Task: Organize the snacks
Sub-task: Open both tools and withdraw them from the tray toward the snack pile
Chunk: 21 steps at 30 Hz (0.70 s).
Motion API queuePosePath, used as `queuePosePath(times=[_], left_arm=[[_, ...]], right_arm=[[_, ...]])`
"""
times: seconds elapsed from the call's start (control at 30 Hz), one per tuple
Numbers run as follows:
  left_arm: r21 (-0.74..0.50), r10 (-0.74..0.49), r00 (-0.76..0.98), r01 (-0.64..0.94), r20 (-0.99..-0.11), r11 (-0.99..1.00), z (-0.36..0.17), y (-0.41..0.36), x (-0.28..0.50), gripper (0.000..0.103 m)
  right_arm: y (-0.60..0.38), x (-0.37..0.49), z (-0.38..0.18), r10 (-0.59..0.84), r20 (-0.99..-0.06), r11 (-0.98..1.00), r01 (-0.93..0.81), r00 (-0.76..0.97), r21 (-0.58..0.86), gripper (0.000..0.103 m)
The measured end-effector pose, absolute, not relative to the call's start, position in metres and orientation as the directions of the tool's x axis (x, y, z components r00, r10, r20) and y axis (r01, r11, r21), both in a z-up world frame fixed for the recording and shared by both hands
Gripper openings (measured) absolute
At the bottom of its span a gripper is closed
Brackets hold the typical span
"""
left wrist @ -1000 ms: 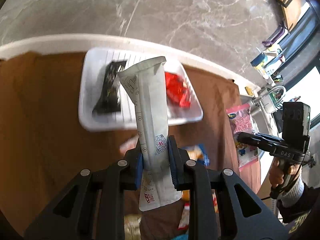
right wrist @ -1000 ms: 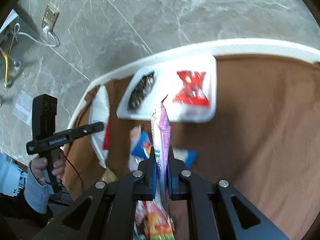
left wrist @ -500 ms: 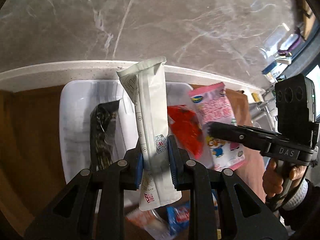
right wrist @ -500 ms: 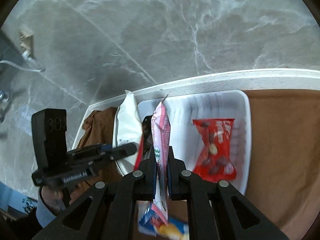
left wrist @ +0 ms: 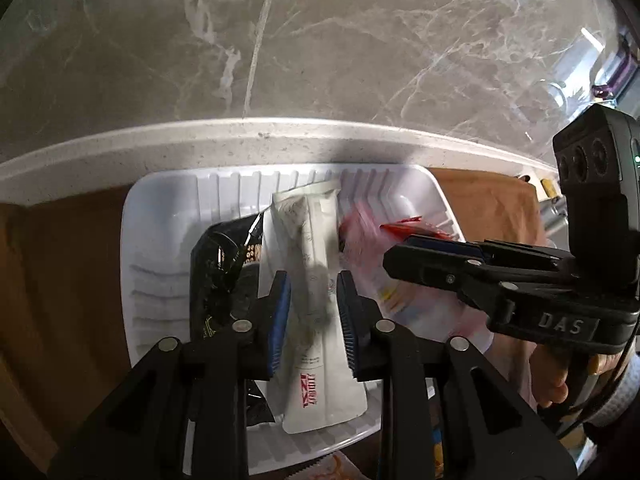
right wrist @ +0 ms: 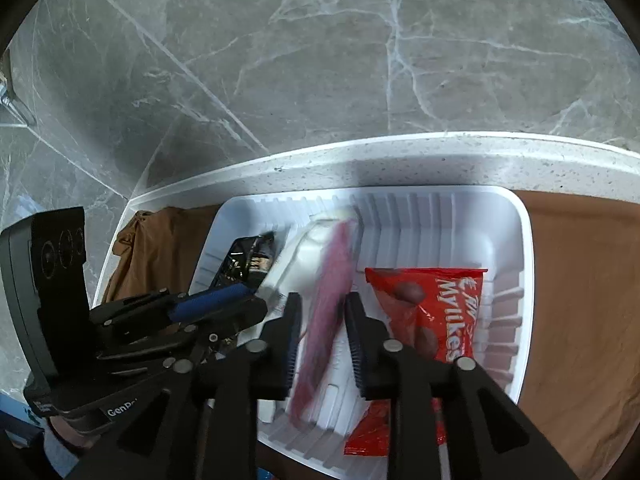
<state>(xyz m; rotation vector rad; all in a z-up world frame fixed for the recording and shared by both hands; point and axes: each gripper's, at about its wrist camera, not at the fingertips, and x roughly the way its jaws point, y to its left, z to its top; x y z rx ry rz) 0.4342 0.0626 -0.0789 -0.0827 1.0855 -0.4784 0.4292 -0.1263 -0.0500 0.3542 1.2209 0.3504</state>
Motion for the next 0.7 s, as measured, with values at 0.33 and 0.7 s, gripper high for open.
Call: queuePosePath(times=[0.33, 0.7], left_arm=[[-0.290, -0.425, 0.460, 0.335, -0.780, 0.896, -0.033, 0.071, 0.390, 0.047], [-0.293, -0.405, 0.453, 0.297, -0.794, 0.909, -0.021, 0.102, 0.301, 0.049]], right_arm=[[-0.140, 0.405, -0.002, 0.453, -0.796, 0.887, -0.114, 0.402, 0.447, 0.048], [-0.133, 0.314, 0.046, 0.398, -0.805, 0.913, -0.276, 0.441, 0.300, 0.049]])
